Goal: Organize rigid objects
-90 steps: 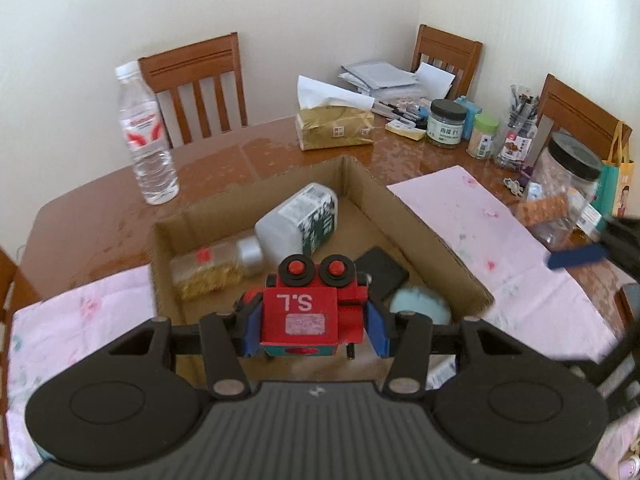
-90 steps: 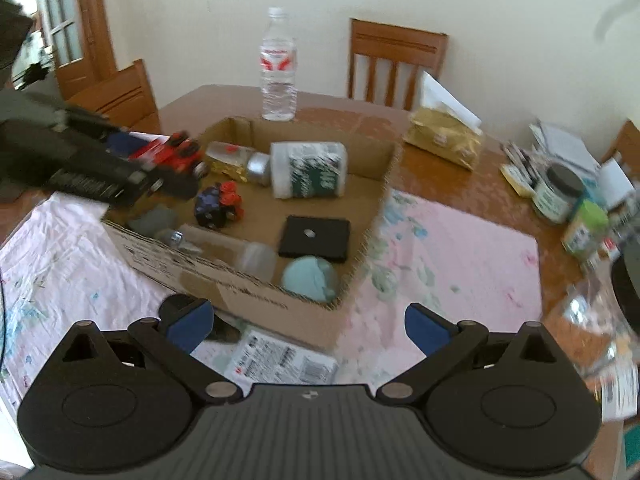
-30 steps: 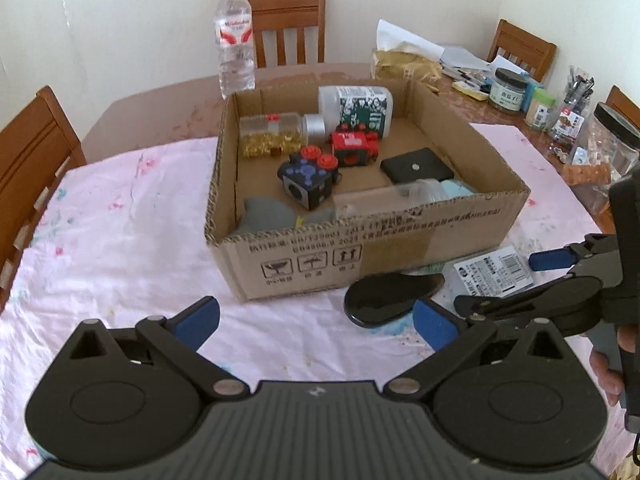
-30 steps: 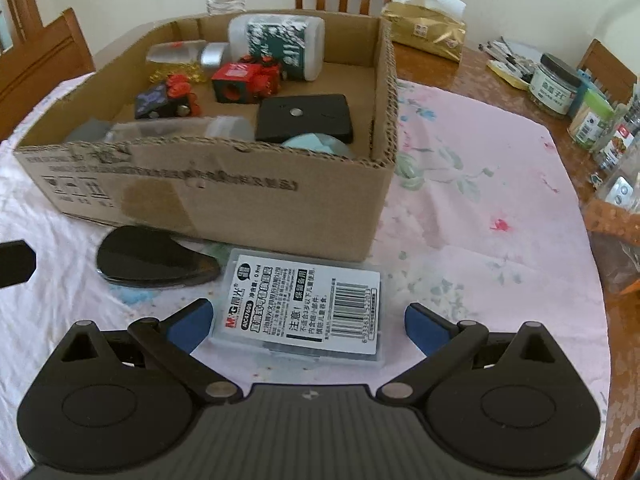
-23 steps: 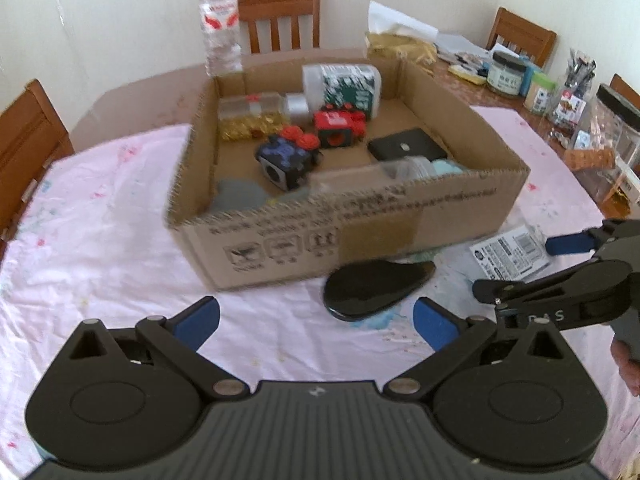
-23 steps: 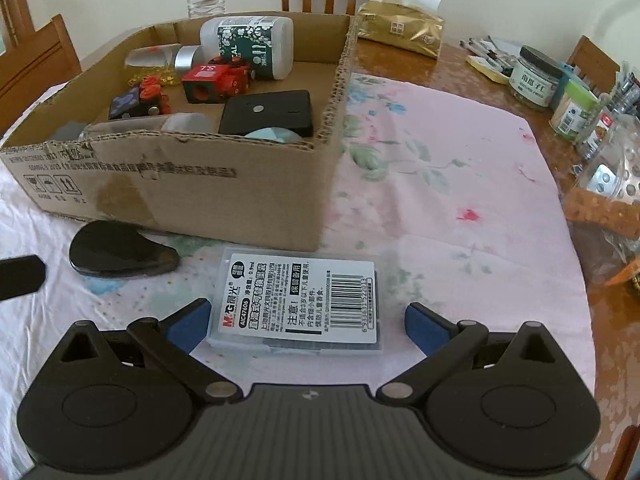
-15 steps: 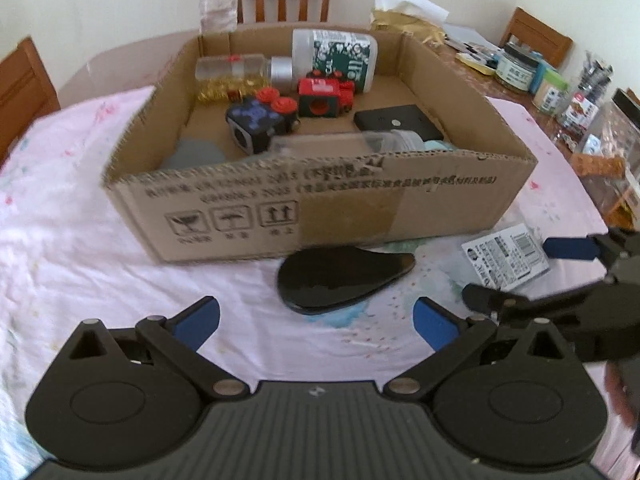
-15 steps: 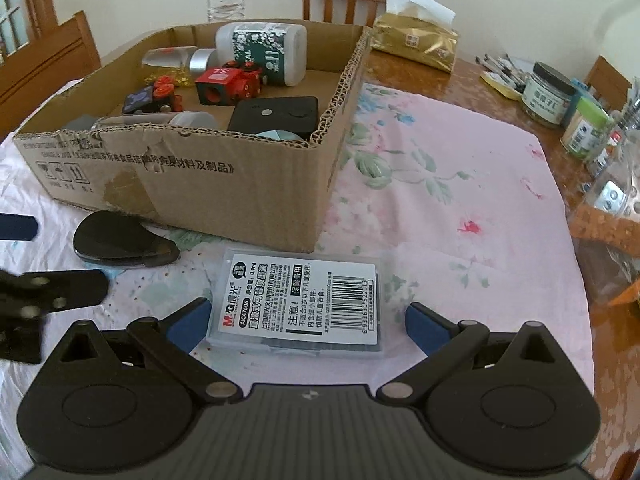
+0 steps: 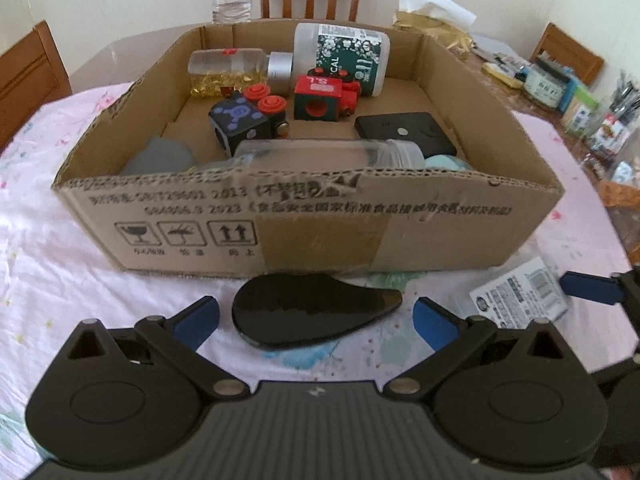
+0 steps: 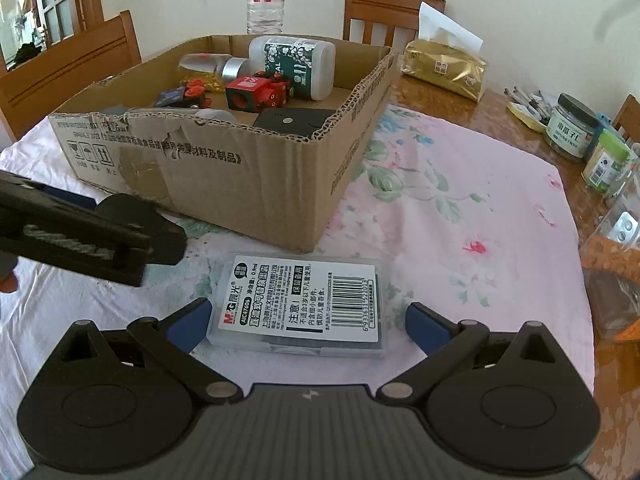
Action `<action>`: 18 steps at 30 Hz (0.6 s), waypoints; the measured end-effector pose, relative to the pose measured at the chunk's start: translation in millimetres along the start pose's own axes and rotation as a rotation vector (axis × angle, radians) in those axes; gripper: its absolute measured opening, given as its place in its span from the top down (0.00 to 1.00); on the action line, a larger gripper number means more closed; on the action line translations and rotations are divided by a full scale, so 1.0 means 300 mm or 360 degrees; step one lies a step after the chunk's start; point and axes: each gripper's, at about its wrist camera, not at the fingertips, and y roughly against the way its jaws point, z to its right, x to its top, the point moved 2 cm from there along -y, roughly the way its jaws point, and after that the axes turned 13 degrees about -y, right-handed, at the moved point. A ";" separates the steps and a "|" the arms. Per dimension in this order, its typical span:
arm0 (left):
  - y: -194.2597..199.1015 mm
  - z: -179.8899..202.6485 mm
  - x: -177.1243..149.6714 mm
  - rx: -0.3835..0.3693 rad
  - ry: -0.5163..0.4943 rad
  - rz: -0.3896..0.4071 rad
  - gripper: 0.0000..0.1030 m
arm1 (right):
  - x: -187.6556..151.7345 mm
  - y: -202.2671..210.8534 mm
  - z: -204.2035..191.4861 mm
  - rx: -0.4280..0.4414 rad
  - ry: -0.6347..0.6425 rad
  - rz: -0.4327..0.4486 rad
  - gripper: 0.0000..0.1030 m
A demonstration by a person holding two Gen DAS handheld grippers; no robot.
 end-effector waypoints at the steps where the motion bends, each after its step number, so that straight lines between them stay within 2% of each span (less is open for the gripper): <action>1: -0.006 0.008 0.003 0.0025 -0.0022 -0.0006 0.01 | 0.000 0.000 0.001 0.0002 0.0001 0.0002 0.00; 5: 0.000 0.002 -0.010 0.0053 -0.0040 0.0005 0.00 | -0.001 0.001 0.001 0.0007 0.0005 0.0007 0.00; 13: 0.030 -0.091 -0.059 0.0058 -0.0041 0.0007 0.00 | 0.000 0.000 -0.001 -0.0004 -0.0006 0.0005 0.00; 18: 0.026 -0.083 -0.048 0.0038 -0.0063 0.0015 0.02 | 0.002 -0.003 -0.007 -0.0026 -0.0029 0.0003 0.00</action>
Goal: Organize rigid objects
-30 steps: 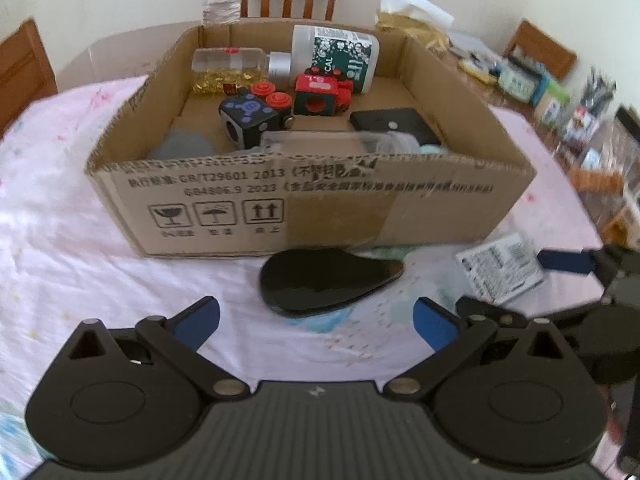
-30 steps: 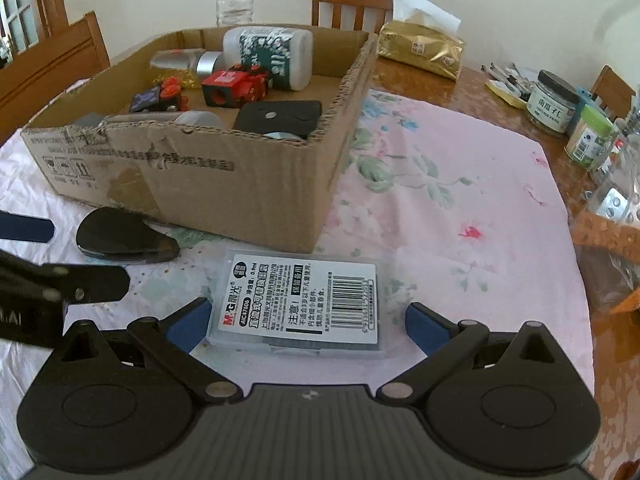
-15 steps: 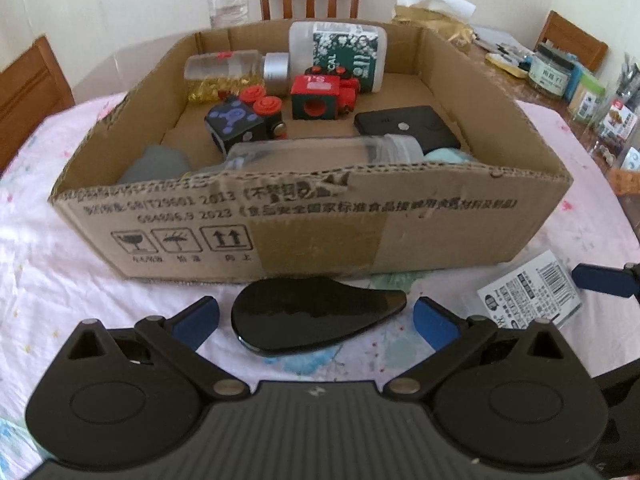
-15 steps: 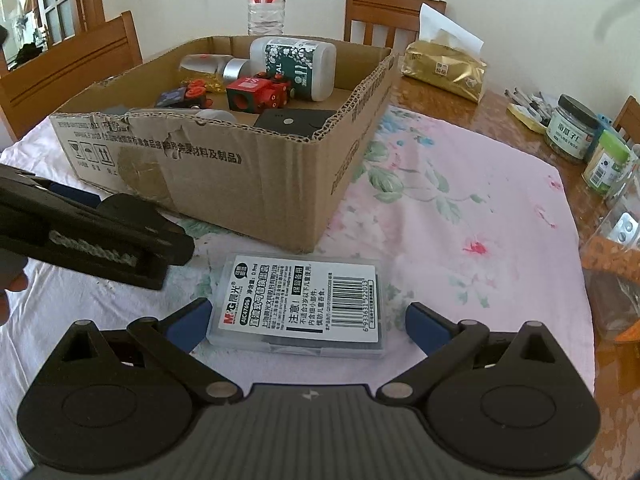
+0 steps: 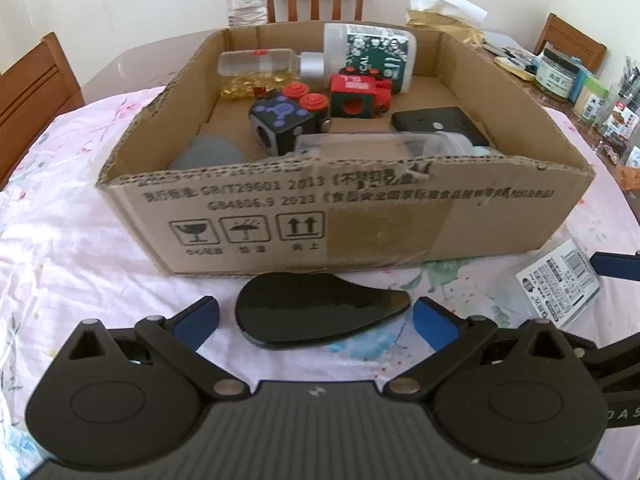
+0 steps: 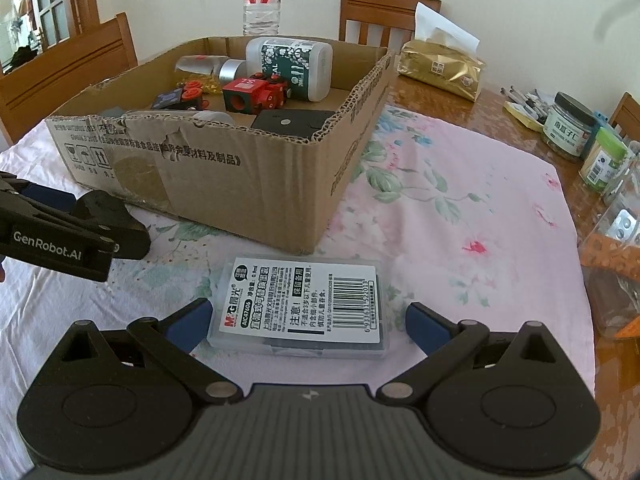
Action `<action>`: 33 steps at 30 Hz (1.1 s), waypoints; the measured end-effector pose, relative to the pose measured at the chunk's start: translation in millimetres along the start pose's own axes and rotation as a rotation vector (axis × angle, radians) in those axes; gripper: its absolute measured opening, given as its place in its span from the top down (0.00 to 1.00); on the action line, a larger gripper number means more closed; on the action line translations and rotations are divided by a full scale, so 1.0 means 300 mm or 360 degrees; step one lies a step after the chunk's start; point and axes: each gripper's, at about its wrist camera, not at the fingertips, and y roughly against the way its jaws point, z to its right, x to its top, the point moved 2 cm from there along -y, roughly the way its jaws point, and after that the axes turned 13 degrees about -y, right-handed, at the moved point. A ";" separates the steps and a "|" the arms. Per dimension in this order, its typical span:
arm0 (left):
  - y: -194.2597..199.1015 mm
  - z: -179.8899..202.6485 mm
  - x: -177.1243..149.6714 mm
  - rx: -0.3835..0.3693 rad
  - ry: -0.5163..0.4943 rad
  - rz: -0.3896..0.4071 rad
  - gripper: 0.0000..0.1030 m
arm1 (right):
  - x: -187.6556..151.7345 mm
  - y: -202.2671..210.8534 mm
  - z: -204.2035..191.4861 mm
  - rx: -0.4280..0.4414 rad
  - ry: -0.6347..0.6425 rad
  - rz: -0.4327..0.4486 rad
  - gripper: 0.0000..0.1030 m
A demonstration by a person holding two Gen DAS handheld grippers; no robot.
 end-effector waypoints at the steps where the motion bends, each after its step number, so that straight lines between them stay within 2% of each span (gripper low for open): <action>1: -0.001 0.003 0.002 0.0000 0.0003 -0.0002 0.03 | 0.000 0.000 -0.001 -0.0004 -0.0004 -0.0002 0.00; 4: 0.008 0.009 0.009 0.0004 0.0013 0.0004 0.13 | 0.000 0.000 -0.003 -0.0014 -0.0016 -0.0003 0.00; 11: 0.016 -0.031 -0.007 0.0005 0.0006 0.0000 0.13 | 0.006 -0.008 -0.024 -0.0060 -0.0070 -0.0002 0.00; 21: 0.034 -0.094 -0.042 0.0008 0.0012 -0.0005 0.13 | 0.018 -0.029 -0.112 -0.0045 -0.0039 -0.0035 0.00; 31: 0.033 -0.103 -0.046 -0.0006 -0.0007 0.0004 0.13 | 0.030 -0.029 -0.114 -0.0032 -0.0003 -0.0082 0.00; 33: 0.032 -0.104 -0.045 -0.0006 -0.0006 0.0003 0.13 | 0.028 -0.023 -0.114 -0.0018 0.0009 -0.0087 0.03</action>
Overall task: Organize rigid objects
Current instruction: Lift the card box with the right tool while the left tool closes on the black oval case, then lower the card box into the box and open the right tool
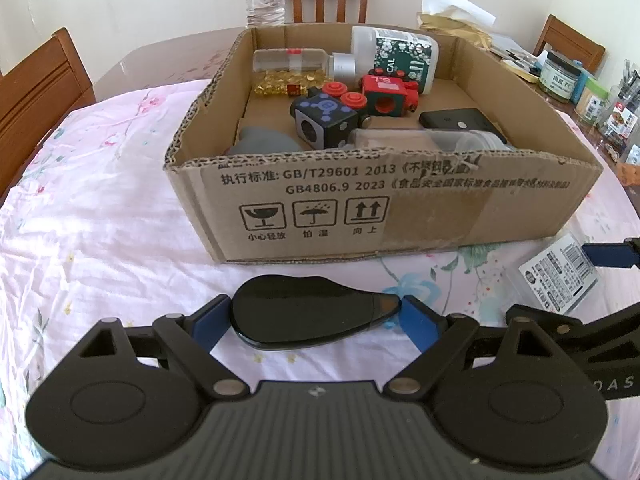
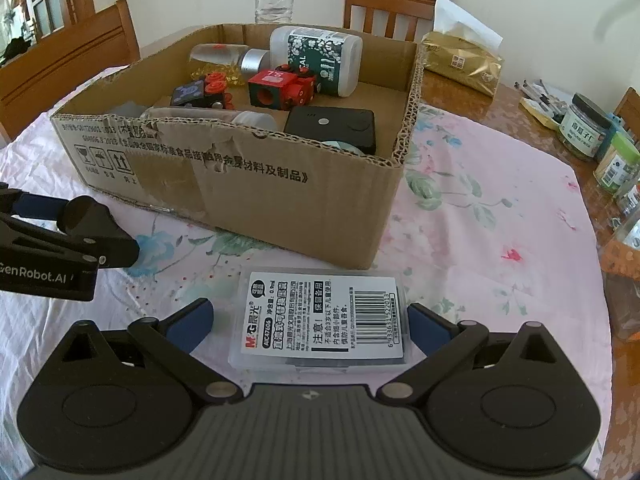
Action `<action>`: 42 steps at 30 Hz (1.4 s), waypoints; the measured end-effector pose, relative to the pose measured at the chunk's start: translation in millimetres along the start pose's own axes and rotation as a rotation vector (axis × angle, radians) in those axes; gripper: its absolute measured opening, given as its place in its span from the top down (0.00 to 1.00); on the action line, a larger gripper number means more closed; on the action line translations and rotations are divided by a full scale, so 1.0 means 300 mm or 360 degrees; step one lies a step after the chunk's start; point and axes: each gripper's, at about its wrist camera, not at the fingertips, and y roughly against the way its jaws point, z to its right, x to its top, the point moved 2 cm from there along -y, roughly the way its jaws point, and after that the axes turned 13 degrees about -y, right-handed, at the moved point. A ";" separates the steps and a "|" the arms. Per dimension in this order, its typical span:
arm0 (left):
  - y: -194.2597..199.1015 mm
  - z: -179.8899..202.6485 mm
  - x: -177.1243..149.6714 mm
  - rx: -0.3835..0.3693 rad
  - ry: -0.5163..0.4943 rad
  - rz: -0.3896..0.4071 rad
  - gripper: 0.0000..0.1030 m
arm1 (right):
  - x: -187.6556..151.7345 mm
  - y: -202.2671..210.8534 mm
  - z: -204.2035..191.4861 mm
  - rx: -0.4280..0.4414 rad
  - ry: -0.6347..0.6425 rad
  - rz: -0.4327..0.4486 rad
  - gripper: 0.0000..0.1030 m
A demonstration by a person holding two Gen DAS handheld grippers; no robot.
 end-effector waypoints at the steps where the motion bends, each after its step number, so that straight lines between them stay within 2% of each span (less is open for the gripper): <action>1: 0.000 0.000 0.000 0.0001 0.0000 0.0000 0.13 | 0.000 0.003 0.000 0.0005 0.0003 -0.0004 0.04; 3: 0.001 0.000 0.000 -0.0001 -0.0003 0.0002 0.13 | 0.002 0.008 -0.001 0.0012 0.0016 -0.0012 0.10; 12: 0.000 -0.002 0.008 -0.0035 -0.0051 -0.0023 0.13 | 0.013 0.019 -0.001 0.0032 0.0015 -0.0078 0.11; 26: 0.064 -0.002 0.036 -0.0150 -0.0322 -0.0029 0.13 | 0.038 0.120 0.008 0.0084 0.0090 -0.0108 0.11; 31: 0.132 -0.013 0.057 -0.0206 -0.0397 -0.0008 0.13 | 0.088 0.206 0.011 0.0141 0.0124 -0.0091 0.11; 36: 0.213 -0.045 0.072 -0.0248 -0.0400 0.0019 0.13 | 0.181 0.289 -0.007 0.0203 0.0154 0.0006 0.11; 42: 0.283 -0.084 0.090 -0.0232 -0.0401 0.0059 0.13 | 0.299 0.260 -0.057 0.0269 0.0164 0.0071 0.11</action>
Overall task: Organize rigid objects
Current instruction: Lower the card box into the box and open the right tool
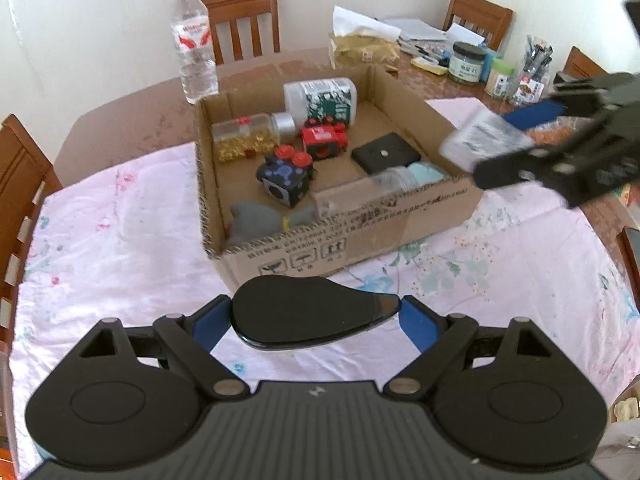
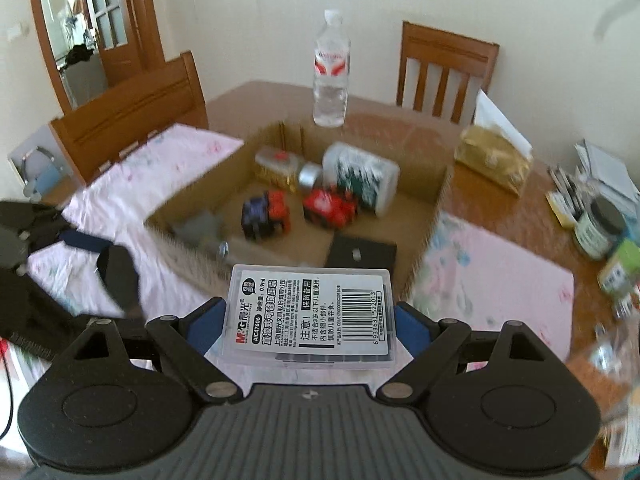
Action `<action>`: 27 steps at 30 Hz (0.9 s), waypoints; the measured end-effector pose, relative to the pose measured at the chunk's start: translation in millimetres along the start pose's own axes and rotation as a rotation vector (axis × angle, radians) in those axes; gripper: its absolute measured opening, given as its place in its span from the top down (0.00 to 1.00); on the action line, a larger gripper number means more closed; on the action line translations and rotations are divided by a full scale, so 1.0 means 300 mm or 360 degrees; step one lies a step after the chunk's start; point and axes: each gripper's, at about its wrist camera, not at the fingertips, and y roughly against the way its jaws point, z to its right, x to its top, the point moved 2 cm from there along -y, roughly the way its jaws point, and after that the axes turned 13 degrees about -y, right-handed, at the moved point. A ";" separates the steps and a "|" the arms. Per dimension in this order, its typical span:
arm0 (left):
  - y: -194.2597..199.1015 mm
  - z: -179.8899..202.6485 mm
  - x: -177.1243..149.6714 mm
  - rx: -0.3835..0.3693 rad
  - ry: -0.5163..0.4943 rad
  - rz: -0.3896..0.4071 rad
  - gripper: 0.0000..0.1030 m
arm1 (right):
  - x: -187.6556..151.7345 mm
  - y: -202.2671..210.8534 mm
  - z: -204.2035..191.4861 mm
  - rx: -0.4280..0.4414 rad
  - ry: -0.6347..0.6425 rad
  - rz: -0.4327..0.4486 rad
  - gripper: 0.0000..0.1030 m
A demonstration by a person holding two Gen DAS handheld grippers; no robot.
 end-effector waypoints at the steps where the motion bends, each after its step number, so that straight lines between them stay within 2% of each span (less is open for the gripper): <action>1: 0.006 -0.007 0.001 0.0007 0.0004 0.0008 0.13 | 0.020 -0.028 -0.006 0.0006 0.0008 -0.0006 0.11; 7: 0.038 -0.046 0.013 0.0073 0.0029 0.0040 0.13 | 0.093 -0.171 -0.043 0.0024 -0.0018 -0.0052 0.11; 12: 0.045 -0.062 0.020 0.0104 0.0035 0.0060 0.13 | 0.098 -0.246 -0.064 0.0003 -0.0005 -0.0098 0.10; 13: 0.044 -0.063 0.022 0.0107 0.0034 0.0060 0.13 | 0.094 -0.248 -0.067 0.0009 -0.0006 -0.0106 0.10; 15: 0.044 -0.067 0.027 0.0111 0.0032 0.0066 0.13 | 0.089 -0.239 -0.067 0.0014 -0.0015 -0.0084 0.00; 19: 0.040 -0.074 0.043 0.0109 0.0020 0.0076 0.13 | 0.080 -0.201 -0.055 0.0019 -0.0057 -0.0063 0.00; 27: 0.022 -0.056 0.134 0.0080 -0.0053 0.0129 0.13 | 0.008 -0.098 -0.018 -0.0093 -0.0117 -0.0028 0.00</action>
